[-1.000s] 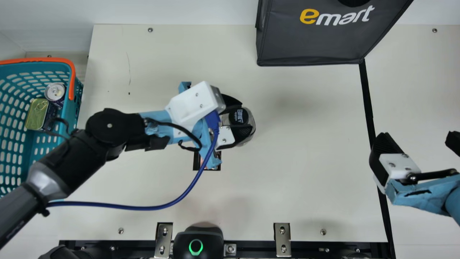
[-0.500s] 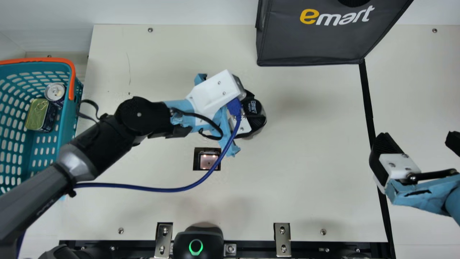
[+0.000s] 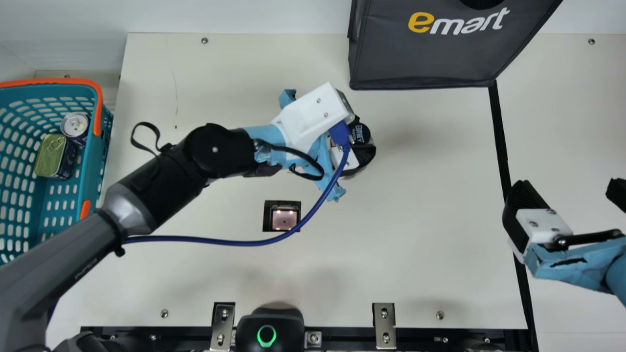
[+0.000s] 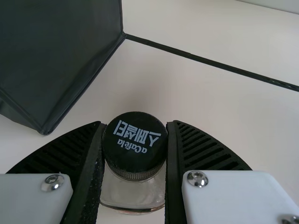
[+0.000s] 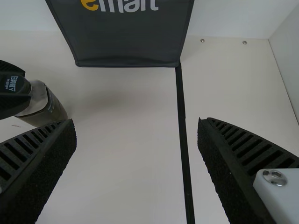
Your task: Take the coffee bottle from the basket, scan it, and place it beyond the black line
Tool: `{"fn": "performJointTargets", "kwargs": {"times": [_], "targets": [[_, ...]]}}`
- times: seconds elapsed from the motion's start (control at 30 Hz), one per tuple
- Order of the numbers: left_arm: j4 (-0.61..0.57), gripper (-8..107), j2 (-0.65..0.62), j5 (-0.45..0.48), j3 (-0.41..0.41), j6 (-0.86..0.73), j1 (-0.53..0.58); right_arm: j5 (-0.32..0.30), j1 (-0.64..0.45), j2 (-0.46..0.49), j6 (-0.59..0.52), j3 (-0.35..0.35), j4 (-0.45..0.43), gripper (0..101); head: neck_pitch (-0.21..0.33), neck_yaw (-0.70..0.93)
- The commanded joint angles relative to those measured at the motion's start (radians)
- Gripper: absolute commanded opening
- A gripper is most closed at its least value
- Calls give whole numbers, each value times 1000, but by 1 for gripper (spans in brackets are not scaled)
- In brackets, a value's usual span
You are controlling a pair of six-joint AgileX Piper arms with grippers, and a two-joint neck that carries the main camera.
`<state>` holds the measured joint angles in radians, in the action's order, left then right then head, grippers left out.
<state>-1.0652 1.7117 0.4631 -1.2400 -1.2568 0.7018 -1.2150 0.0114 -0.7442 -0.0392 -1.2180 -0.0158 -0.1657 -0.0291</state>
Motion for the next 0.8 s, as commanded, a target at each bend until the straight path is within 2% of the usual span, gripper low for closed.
{"fn": "performJointTargets", "kwargs": {"times": [0.0, 0.77], "targets": [[8, 10, 6, -8, -6, 6, 3, 0, 0, 0, 0, 0, 0, 91, 27, 2], [12, 10, 45, -71, -24, 28, 40, 0, 0, 0, 0, 0, 0, 91, 27, 2]]}}
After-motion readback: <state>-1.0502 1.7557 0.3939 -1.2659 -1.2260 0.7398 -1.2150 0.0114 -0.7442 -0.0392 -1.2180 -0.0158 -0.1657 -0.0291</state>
